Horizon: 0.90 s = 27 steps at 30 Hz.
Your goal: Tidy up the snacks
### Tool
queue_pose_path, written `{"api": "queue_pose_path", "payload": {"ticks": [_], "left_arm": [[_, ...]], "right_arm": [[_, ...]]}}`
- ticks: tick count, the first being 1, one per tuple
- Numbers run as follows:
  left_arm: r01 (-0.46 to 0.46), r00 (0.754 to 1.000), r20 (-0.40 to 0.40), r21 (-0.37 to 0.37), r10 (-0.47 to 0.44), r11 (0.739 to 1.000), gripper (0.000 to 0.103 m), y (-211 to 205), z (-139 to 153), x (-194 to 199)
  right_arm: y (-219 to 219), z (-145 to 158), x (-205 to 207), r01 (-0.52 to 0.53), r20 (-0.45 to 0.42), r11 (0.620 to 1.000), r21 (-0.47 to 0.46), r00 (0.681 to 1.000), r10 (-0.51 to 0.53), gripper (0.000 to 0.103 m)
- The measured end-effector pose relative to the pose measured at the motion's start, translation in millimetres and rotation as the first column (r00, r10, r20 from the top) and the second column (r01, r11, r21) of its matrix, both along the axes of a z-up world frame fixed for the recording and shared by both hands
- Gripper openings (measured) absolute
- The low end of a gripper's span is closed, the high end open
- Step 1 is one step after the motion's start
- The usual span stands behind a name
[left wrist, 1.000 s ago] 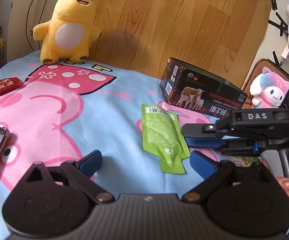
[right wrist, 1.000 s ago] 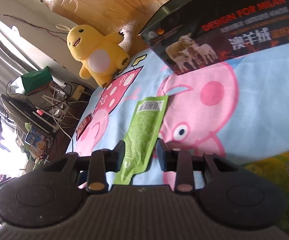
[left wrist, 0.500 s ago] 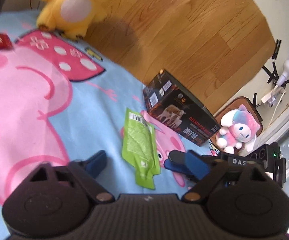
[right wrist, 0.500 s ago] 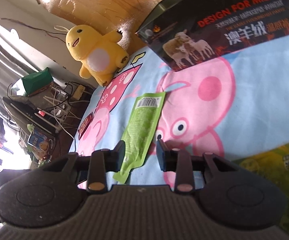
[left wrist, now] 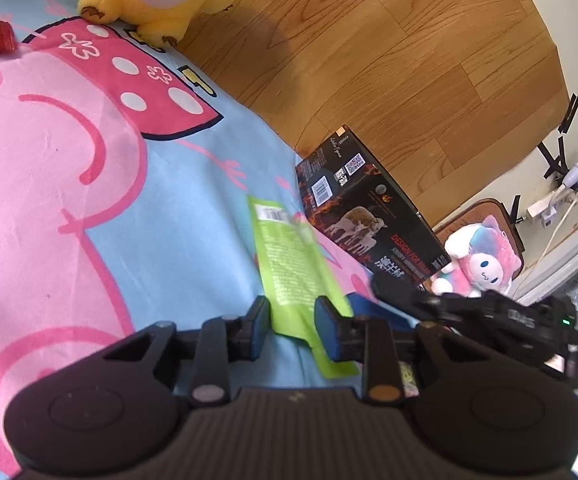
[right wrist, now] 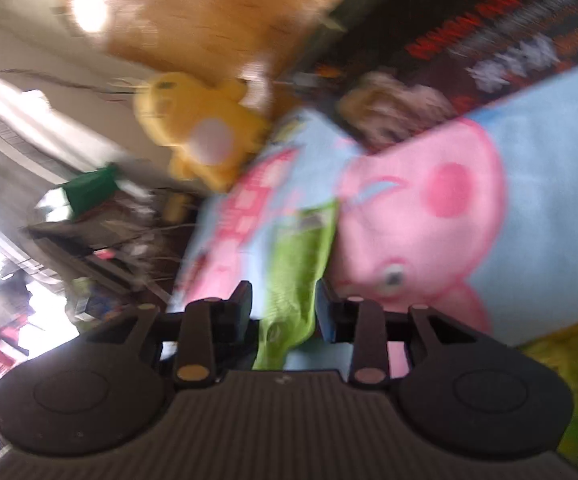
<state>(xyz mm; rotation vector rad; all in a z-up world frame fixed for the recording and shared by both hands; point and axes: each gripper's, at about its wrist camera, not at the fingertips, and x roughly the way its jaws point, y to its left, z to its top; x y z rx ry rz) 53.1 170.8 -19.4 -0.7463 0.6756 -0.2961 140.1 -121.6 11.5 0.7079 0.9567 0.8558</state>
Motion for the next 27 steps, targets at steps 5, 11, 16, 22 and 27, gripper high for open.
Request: {"api": "queue_pose_path", "payload": {"ticks": [5,11,16,22,27], "left_arm": [[-0.021,1.0,-0.011,-0.003,0.021,1.0,0.021,1.8,-1.9,1.5],[-0.032,0.999,-0.012,0.013,0.032,0.999,0.014,0.7,-1.6,1.7],[-0.04,0.999,-0.036,-0.026,0.039,0.999,0.006,5.9,-6.6,4.6],[-0.035,0.999,-0.034,-0.023,0.034,0.999,0.006,5.3,-7.7,5.9],[-0.047,0.998,-0.031,-0.013,0.046,0.999,0.006,4.9,-6.8,4.7]], "right_arm": [[-7.2,-8.0,3.4,0.01,-0.05,1.0,-0.014,0.999,-0.011,0.038],[-16.4,-21.0,7.4,0.053,-0.16,0.996,0.067,0.986,-0.042,0.038],[-13.4,-9.5,-2.3,0.017,-0.089,0.997,-0.081,0.996,-0.024,0.035],[-16.0,-7.2,-8.1,0.004,-0.062,0.991,-0.134,0.998,-0.012,0.035],[4.5,-10.8,5.1,0.024,-0.07,0.994,-0.107,0.997,-0.032,0.034]]}}
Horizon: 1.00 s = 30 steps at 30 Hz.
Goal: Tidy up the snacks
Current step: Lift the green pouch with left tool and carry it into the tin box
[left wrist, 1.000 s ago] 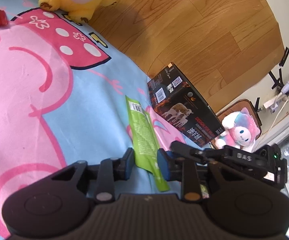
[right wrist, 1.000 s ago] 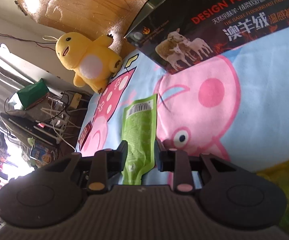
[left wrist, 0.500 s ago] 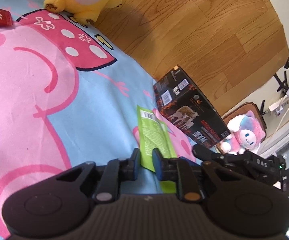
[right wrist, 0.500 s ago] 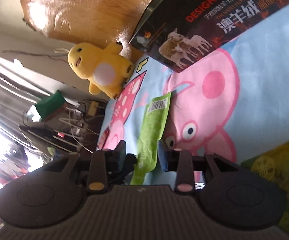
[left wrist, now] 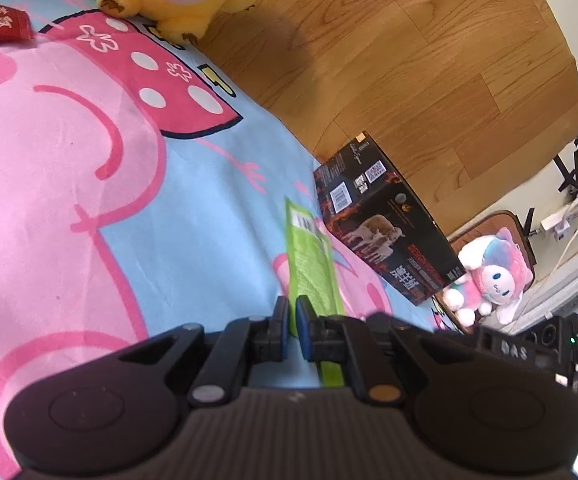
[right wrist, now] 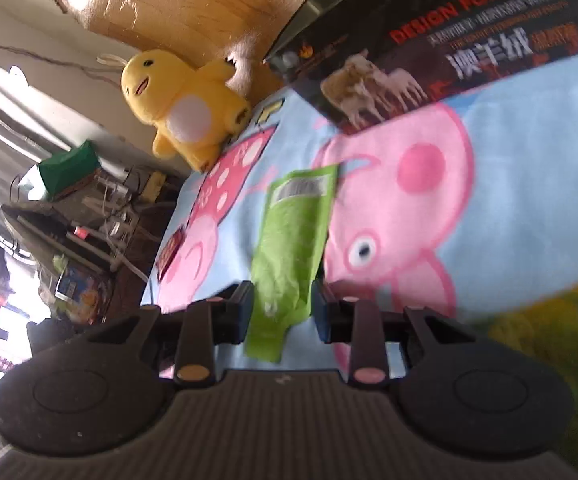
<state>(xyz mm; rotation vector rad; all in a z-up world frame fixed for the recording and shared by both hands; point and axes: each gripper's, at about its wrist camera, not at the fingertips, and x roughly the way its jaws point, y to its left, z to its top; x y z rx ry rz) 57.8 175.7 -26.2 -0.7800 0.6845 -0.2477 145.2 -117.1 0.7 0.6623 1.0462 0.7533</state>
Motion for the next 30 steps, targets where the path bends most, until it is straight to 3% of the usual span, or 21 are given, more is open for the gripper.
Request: {"api": "queue_pose_path", "payload": {"ticks": [1,4,8,18,23,26,30], "left_arm": [[0.0,1.0,-0.001,-0.007,0.0,1.0,0.006,0.8,-0.6,0.1],[-0.002,1.0,0.0,-0.007,0.002,1.0,0.006,0.4,-0.3,-0.8],[0.022,1.0,0.001,0.026,-0.022,0.999,0.006,-9.4,4.3,-6.1],[0.183,0.983,-0.027,-0.033,-0.184,0.983,0.007,-57.2,8.3,-22.5],[0.288,0.958,-0.022,0.025,-0.287,0.957,0.007,-96.1,16.6,-34.5],[0.306,0.952,-0.029,0.07,-0.305,0.949,0.007,-109.7,18.5,-38.6],[0.311,0.95,-0.037,0.101,-0.309,0.945,0.007,-113.0,23.9,-39.6]], "right_arm": [[-0.9,-1.4,2.0,0.013,-0.009,1.0,0.008,1.0,-0.013,0.034],[-4.3,-2.7,-2.5,0.03,-0.006,0.999,-0.021,1.0,-0.03,0.015],[-15.8,6.1,-18.9,0.034,0.035,0.999,-0.02,0.999,-0.033,0.007],[-59.7,39.9,-77.8,0.059,0.127,0.998,0.027,0.99,-0.061,0.007],[-78.2,50.8,-106.1,0.1,0.172,0.995,0.021,0.98,-0.102,0.007],[-83.4,46.6,-118.0,0.13,0.202,0.991,-0.033,0.972,-0.121,0.007],[-97.8,25.7,-116.5,0.166,0.158,0.984,-0.064,0.975,-0.155,0.012]]}}
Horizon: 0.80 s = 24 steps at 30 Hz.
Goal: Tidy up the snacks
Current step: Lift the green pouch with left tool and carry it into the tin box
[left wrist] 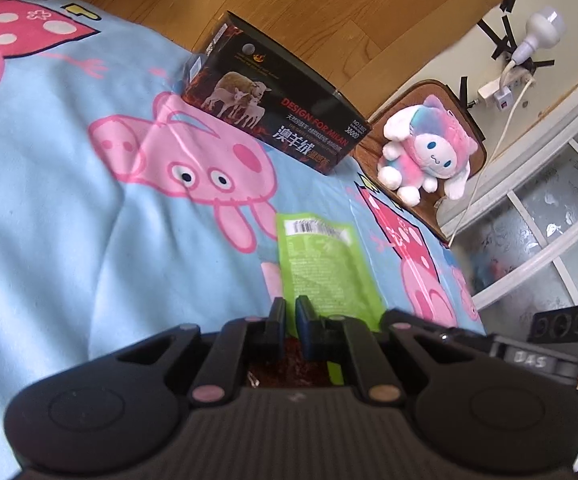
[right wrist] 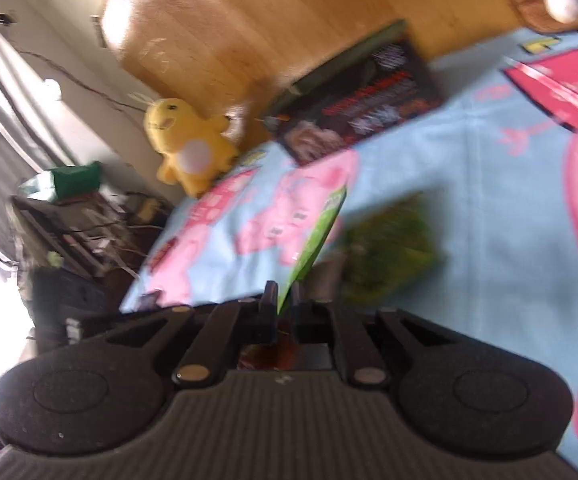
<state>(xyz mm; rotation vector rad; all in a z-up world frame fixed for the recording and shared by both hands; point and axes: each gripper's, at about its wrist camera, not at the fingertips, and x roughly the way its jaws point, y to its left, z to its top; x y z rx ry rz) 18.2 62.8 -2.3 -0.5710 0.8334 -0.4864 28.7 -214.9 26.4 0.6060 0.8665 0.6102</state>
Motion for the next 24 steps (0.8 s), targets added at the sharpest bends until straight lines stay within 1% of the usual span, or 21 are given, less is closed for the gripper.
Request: {"api": "queue_pose_path", "payload": {"ticks": [2,5,7,9,10,12,14,16,17,18,21,24], "left_arm": [[0.002,1.0,0.002,0.026,-0.002,1.0,0.007,-3.2,1.2,-0.4],[0.01,1.0,0.0,0.024,-0.01,1.0,0.011,-1.7,4.4,2.1],[-0.001,1.0,0.004,0.01,0.001,1.0,0.02,3.3,8.9,4.5],[-0.013,1.0,0.007,0.004,0.013,1.0,0.027,7.3,12.3,7.8],[-0.005,1.0,0.001,-0.004,0.005,1.0,0.031,7.5,12.4,10.8],[0.02,1.0,-0.02,-0.021,-0.02,1.0,0.032,3.3,9.5,17.8],[0.04,0.999,-0.035,-0.018,-0.04,0.999,0.03,-5.1,5.9,23.0],[0.037,0.999,-0.011,0.037,-0.036,0.999,0.028,-15.1,7.1,21.6],[0.034,0.999,0.005,0.065,-0.035,0.997,0.028,-17.6,9.7,19.8],[0.033,0.999,0.015,0.071,-0.034,0.997,0.027,-17.6,12.8,18.7],[0.023,0.999,0.046,0.041,-0.024,0.999,0.027,-10.1,28.0,19.8],[0.009,0.995,0.101,0.059,-0.015,0.998,0.025,-7.7,47.9,31.2]], "right_arm": [[-7.1,-8.3,3.8,0.007,-0.038,0.998,0.056,0.999,-0.005,0.013],[-10.4,-14.7,9.1,0.012,-0.075,0.997,0.082,0.997,-0.006,0.013],[-12.6,-19.0,10.1,0.011,-0.099,0.994,0.107,0.995,-0.001,0.013],[-16.5,-20.3,9.2,0.017,-0.104,0.992,0.127,0.995,-0.003,0.014],[-18.5,-19.7,9.5,0.019,-0.104,0.991,0.135,0.995,-0.005,0.014],[-17.6,-20.0,12.4,0.017,-0.108,0.988,0.153,0.994,0.0,0.014],[-16.4,-21.1,13.3,0.003,-0.105,0.986,0.165,0.994,0.014,0.014],[-10.4,-20.9,12.7,-0.025,-0.087,0.989,0.149,0.995,0.039,0.013],[-8.1,-18.1,11.0,-0.036,-0.065,0.99,0.134,0.997,0.045,0.011],[-6.9,-14.0,9.6,-0.049,-0.036,0.991,0.123,0.998,0.054,0.011],[-2.5,2.8,8.5,-0.067,0.064,0.994,0.085,0.996,0.062,0.01],[4.3,16.7,19.6,-0.068,0.129,0.996,0.057,0.99,0.06,0.01]]}}
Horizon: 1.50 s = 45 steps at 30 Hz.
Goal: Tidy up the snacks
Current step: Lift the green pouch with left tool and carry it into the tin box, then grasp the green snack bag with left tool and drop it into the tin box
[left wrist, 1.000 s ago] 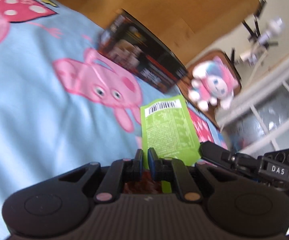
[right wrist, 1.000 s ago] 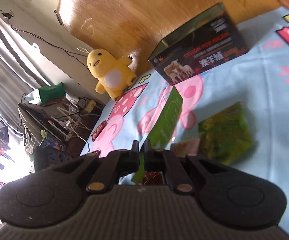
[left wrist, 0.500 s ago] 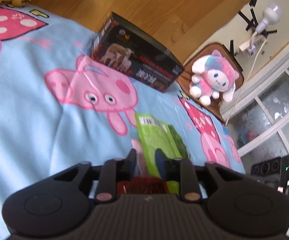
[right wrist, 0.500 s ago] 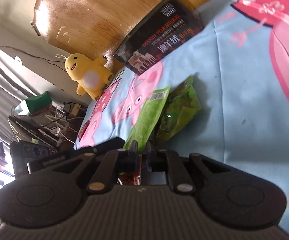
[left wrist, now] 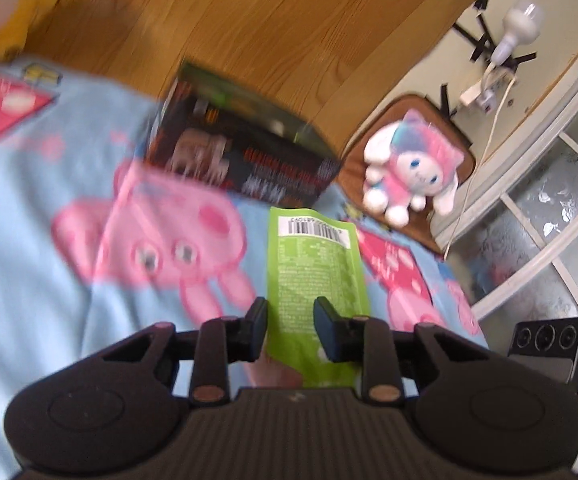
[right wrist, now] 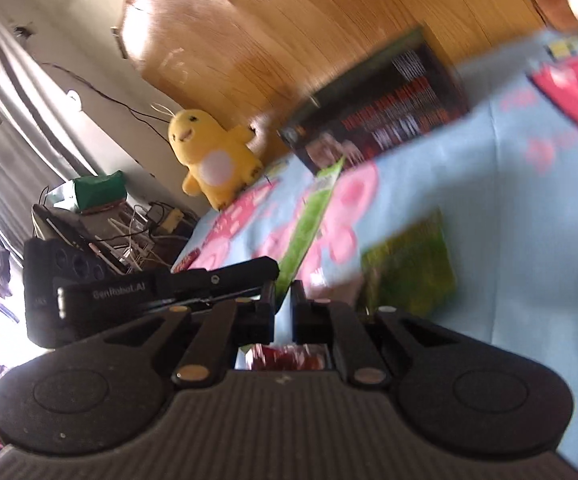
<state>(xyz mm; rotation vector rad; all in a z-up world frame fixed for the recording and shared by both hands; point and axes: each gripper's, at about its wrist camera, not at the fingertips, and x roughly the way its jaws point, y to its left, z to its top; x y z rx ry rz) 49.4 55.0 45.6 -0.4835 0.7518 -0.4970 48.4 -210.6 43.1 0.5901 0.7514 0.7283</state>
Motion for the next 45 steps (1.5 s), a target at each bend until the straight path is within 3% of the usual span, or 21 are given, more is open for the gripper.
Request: {"api": "queue_pose_path", "payload": {"ticks": [6,9,12,16,18,21,24,30,36,40,45], "left_arm": [[-0.038,0.993,0.114,0.054,0.032,0.998,0.025,-3.2,38.7,58.1],[-0.073,0.987,0.149,0.094,0.058,0.993,0.026,-5.6,47.7,97.7],[-0.126,0.986,0.129,0.121,0.11,0.985,0.027,-4.4,43.0,137.7],[-0.192,0.981,0.053,0.076,0.189,0.978,0.03,8.2,31.4,167.9],[-0.19,0.98,0.067,0.049,0.186,0.981,0.031,13.2,31.9,160.0],[-0.19,0.976,0.116,0.065,0.182,0.98,0.036,11.5,37.1,135.6],[-0.147,0.983,0.122,0.048,0.14,0.988,0.036,10.6,36.4,107.8],[-0.014,0.999,0.041,0.082,0.011,0.997,0.036,-17.5,12.1,59.7],[0.105,0.994,-0.028,0.13,-0.102,0.986,0.036,-56.6,-12.6,34.9],[0.127,0.991,-0.051,0.131,-0.121,0.983,0.036,-67.4,-23.5,22.2],[0.117,0.992,-0.062,0.118,-0.111,0.986,0.036,-65.8,-27.8,11.0]], "right_arm": [[9.4,24.7,55.7,0.05,0.105,0.999,-0.015,0.993,-0.048,0.01],[10.6,25.7,97.2,0.084,0.08,0.996,0.024,0.993,-0.086,0.01],[21.2,18.1,137.4,0.118,0.019,0.993,0.032,0.993,-0.118,0.012],[33.8,8.3,163.6,0.163,0.015,0.986,0.02,0.986,-0.163,0.016],[30.5,9.2,157.0,0.165,0.015,0.986,0.037,0.986,-0.166,0.024],[22.3,13.0,134.8,0.172,0.067,0.985,0.014,0.983,-0.172,0.024],[3.9,6.0,108.5,0.162,0.034,0.986,0.031,0.986,-0.163,0.024],[-28.3,-17.8,41.9,0.207,-0.005,0.976,-0.061,0.978,-0.208,0.024],[-51.1,-23.8,-1.1,0.254,0.021,0.955,-0.151,0.967,-0.254,0.028],[-61.5,-37.8,-2.8,0.244,-0.055,0.964,-0.102,0.967,-0.251,0.029],[-44.9,-46.6,-3.8,0.113,-0.119,0.993,-0.017,0.986,-0.114,0.029]]}}
